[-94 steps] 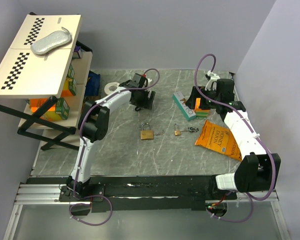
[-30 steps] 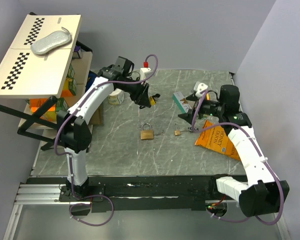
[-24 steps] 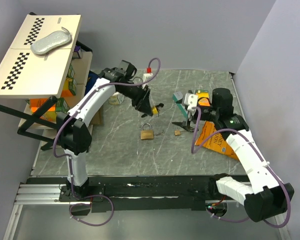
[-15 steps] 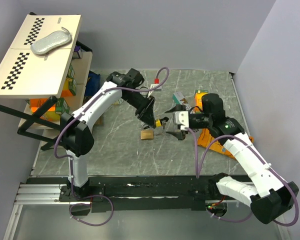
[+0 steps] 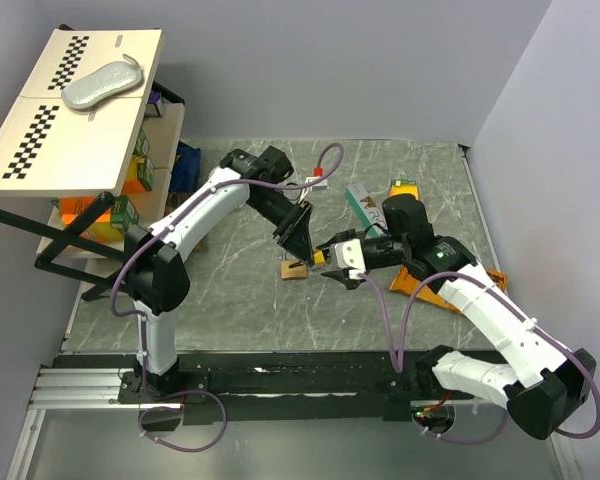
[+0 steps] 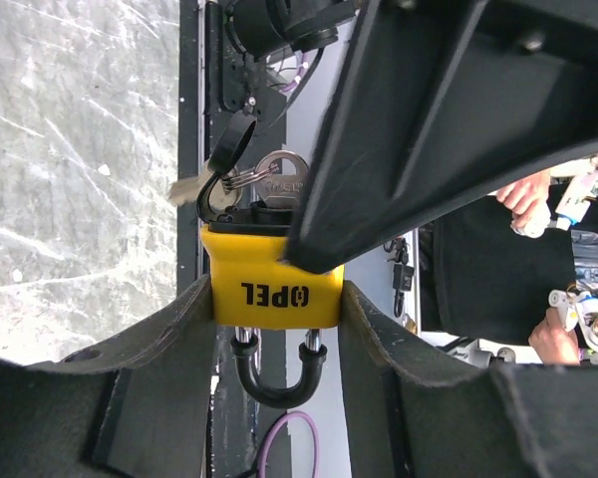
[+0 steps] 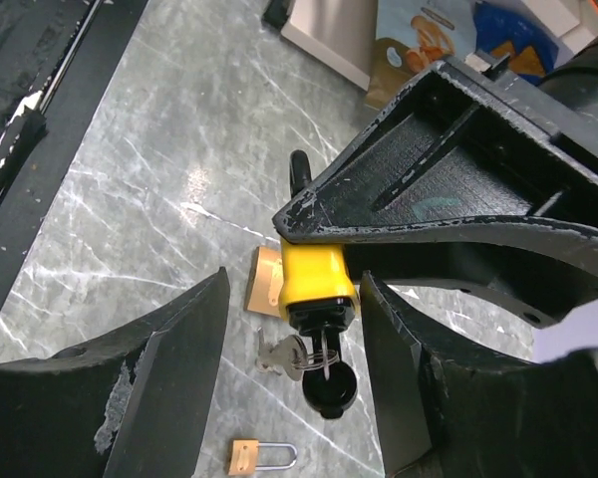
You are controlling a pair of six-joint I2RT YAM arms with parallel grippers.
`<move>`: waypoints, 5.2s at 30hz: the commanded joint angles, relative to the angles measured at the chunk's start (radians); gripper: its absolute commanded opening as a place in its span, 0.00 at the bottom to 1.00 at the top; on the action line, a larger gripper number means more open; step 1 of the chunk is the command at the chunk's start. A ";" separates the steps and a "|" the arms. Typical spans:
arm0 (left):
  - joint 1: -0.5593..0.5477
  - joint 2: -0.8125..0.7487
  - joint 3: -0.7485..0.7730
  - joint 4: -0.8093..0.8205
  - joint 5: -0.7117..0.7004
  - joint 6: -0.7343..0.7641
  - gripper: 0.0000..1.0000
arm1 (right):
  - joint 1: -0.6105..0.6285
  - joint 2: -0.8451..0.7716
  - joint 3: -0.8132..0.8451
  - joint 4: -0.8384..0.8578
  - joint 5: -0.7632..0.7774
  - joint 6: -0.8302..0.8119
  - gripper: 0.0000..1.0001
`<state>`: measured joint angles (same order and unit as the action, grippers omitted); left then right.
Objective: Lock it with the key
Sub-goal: Lock the lock.
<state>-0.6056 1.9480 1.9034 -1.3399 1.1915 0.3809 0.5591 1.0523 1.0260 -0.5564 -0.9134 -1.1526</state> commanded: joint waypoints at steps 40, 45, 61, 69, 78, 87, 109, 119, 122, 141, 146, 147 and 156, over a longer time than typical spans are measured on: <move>0.057 -0.658 -0.567 0.864 -0.273 -0.094 0.58 | -0.185 -0.018 0.026 0.357 -0.239 1.018 0.00; 0.017 -0.653 -0.570 0.880 -0.271 -0.115 0.50 | -0.176 -0.005 0.054 0.310 -0.243 0.976 0.00; -0.026 -0.638 -0.593 0.938 -0.236 -0.171 0.12 | -0.172 0.014 0.069 0.323 -0.206 0.938 0.00; -0.048 -0.615 -0.595 1.008 -0.198 -0.270 0.01 | -0.128 0.035 0.072 0.349 -0.171 0.887 0.00; -0.088 -0.575 -0.609 1.134 -0.196 -0.347 0.01 | -0.068 0.100 0.089 0.484 -0.243 1.004 0.00; -0.100 -0.574 -0.638 1.217 -0.259 -0.355 0.01 | -0.030 0.166 0.123 0.524 -0.338 1.103 0.00; -0.005 -0.624 -0.642 1.012 -0.260 -0.198 0.01 | -0.113 0.124 0.152 0.259 -0.321 0.929 0.00; -0.074 -0.555 -0.688 1.297 -0.202 -0.492 0.01 | -0.051 0.178 0.134 0.496 -0.298 1.077 0.00; -0.085 -0.534 -0.699 1.332 -0.205 -0.490 0.01 | -0.042 0.189 0.115 0.599 -0.297 1.149 0.00; 0.204 -0.540 -0.652 1.394 -0.312 -0.994 0.91 | -0.094 0.058 -0.047 0.736 0.082 1.140 0.00; 0.204 -0.566 -0.702 1.433 -0.529 -1.290 0.97 | -0.071 0.080 -0.067 0.901 0.345 1.211 0.00; 0.205 -0.561 -0.710 1.447 -0.526 -1.322 0.96 | -0.052 0.087 -0.061 0.915 0.376 1.214 0.00; 0.196 -0.532 -0.690 1.504 -0.527 -1.444 0.99 | 0.028 0.172 -0.015 1.029 0.544 1.231 0.00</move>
<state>-0.4026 1.4223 1.2015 0.0757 0.6800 -0.9543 0.5522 1.2163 0.9482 0.3012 -0.4690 0.0555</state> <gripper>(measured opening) 0.986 0.431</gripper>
